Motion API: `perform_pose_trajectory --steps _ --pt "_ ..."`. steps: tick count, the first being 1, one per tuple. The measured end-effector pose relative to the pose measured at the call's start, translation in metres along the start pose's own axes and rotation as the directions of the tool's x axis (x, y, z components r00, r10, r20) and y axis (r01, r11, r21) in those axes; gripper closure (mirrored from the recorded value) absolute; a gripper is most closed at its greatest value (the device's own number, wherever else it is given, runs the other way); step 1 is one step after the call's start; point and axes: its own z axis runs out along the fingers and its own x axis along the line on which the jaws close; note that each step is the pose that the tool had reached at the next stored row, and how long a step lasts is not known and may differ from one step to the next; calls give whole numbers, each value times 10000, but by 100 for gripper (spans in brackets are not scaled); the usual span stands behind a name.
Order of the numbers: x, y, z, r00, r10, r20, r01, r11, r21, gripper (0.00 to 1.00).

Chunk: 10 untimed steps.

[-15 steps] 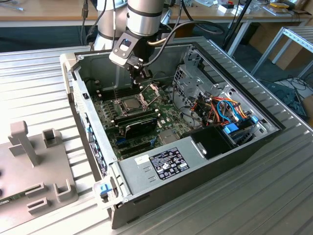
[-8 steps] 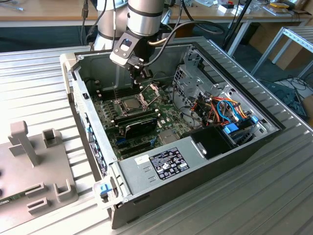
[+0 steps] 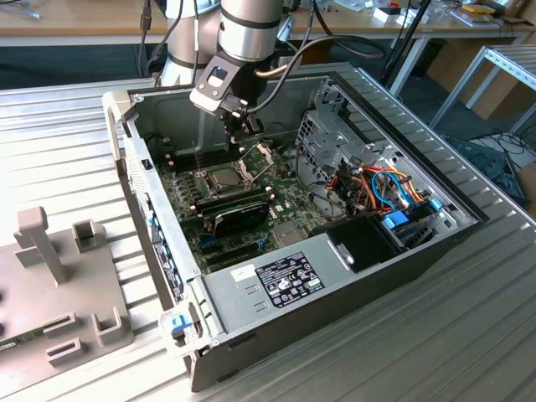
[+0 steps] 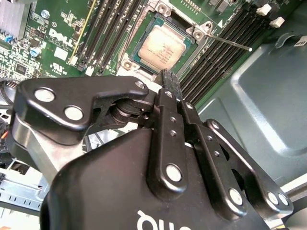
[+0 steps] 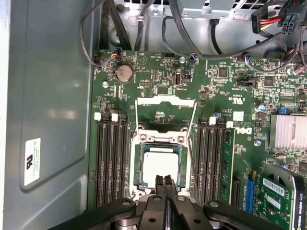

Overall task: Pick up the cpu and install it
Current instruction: 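Close the cpu cover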

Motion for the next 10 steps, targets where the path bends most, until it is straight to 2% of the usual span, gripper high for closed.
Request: perform_pose_trajectory --steps 5,10 --pt "-1 23 0 10000 1 0 -1 10000 0 89" --pt "-4 78 1 10000 1 0 -1 10000 0 89"
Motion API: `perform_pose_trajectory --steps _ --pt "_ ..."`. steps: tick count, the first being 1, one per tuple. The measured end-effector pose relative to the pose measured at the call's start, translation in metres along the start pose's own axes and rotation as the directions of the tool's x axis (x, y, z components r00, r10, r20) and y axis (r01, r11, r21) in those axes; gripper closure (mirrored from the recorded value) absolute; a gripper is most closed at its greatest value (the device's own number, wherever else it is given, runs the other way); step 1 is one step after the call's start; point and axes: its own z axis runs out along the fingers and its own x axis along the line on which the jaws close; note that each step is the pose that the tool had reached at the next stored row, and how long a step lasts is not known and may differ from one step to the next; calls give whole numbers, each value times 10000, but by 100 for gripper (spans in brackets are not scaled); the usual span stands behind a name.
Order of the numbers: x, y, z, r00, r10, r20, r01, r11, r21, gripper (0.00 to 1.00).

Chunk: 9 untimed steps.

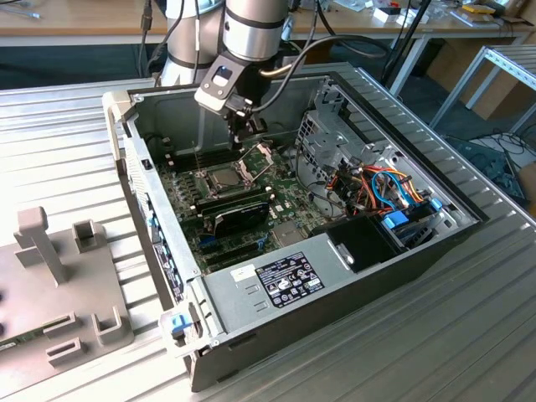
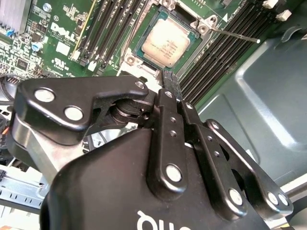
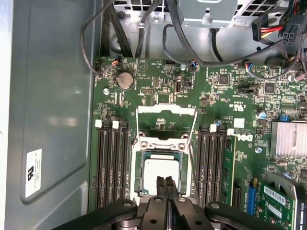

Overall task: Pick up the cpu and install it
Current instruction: 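Close the cpu cover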

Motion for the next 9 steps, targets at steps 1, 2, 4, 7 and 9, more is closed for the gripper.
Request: perform_pose_trajectory --steps 1,2,4,7,9 --pt "0 7 0 10000 0 -1 0 10000 0 89" --pt "0 14 0 10000 0 0 0 10000 0 89" --pt "-1 20 1 10000 0 -1 0 10000 0 89" --pt "-1 41 1 10000 1 0 -1 10000 0 89" --pt "-3 89 2 10000 1 0 -1 10000 0 89"
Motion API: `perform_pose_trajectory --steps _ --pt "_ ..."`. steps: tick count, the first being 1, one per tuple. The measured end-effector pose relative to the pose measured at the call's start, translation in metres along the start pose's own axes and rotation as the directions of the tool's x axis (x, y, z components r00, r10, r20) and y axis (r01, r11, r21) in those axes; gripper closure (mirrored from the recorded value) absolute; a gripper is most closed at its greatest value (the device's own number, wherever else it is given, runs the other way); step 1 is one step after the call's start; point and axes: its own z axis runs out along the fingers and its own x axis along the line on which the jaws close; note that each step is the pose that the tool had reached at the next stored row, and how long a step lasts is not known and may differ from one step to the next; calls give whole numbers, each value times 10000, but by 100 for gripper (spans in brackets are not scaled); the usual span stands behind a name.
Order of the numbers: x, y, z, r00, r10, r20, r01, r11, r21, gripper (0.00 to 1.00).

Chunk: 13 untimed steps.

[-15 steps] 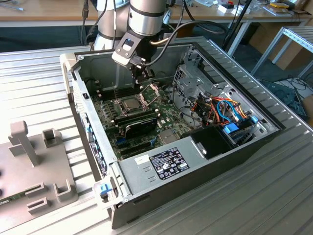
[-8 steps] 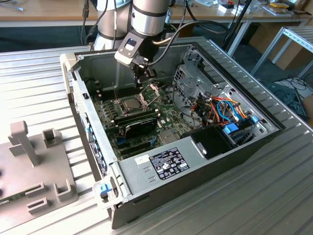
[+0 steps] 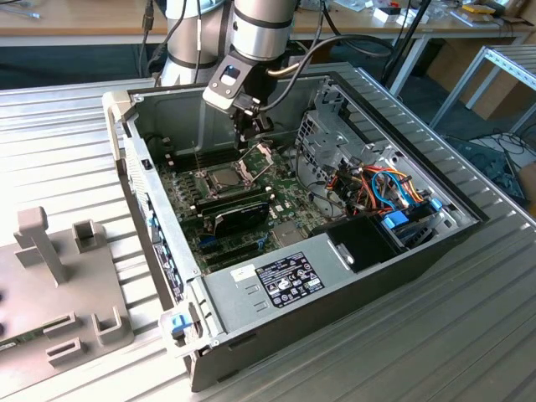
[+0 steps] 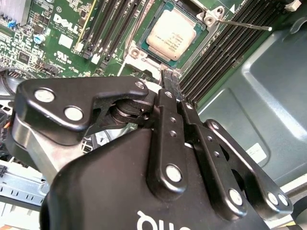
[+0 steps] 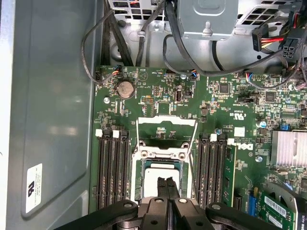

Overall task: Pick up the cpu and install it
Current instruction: 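Close the cpu cover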

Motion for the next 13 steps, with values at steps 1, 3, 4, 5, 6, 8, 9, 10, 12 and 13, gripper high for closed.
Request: perform_pose_trajectory --steps 1,3,4,5,6,8,9,10,12,13 --pt "0 0 0 10000 -1 0 1 10000 0 89" --pt "0 3 0 10000 -1 0 1 10000 0 89" --pt "0 3 0 10000 -1 0 1 10000 0 89" --pt "0 4 0 10000 -1 0 1 10000 0 89" --pt "0 7 0 10000 -3 0 3 10000 0 89" --pt "-1 12 0 10000 -1 0 1 10000 0 89" --pt "-1 18 0 10000 -1 0 1 10000 0 89" --pt "-1 18 0 10000 0 -1 0 10000 0 89" --pt "-1 25 1 10000 -1 0 1 10000 0 89" --pt "-1 25 1 10000 -1 0 1 10000 0 89"
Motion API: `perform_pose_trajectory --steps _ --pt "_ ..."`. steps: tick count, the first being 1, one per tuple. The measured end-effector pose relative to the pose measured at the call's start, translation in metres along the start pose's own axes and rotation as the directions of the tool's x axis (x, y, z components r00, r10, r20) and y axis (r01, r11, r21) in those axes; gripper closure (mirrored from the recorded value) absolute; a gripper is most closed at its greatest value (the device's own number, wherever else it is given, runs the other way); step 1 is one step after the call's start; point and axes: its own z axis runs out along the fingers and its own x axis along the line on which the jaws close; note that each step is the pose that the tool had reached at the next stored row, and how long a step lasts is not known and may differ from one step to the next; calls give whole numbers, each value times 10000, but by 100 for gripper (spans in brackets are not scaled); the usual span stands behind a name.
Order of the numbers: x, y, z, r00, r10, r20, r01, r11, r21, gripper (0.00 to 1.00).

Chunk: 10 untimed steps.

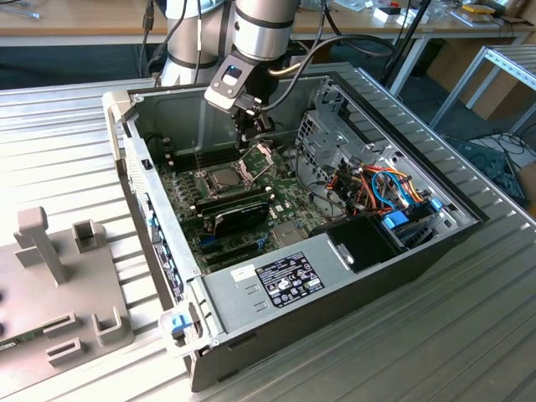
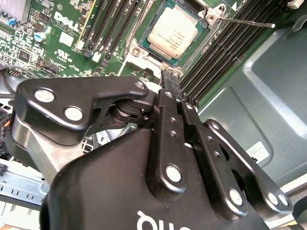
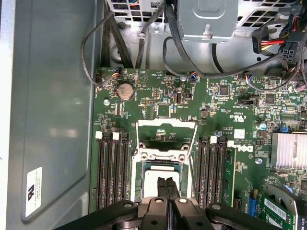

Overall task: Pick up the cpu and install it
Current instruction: 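Close the cpu cover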

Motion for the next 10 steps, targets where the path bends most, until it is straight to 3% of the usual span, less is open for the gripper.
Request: perform_pose_trajectory --steps 10 --pt "-1 18 0 10000 0 0 0 10000 0 89"
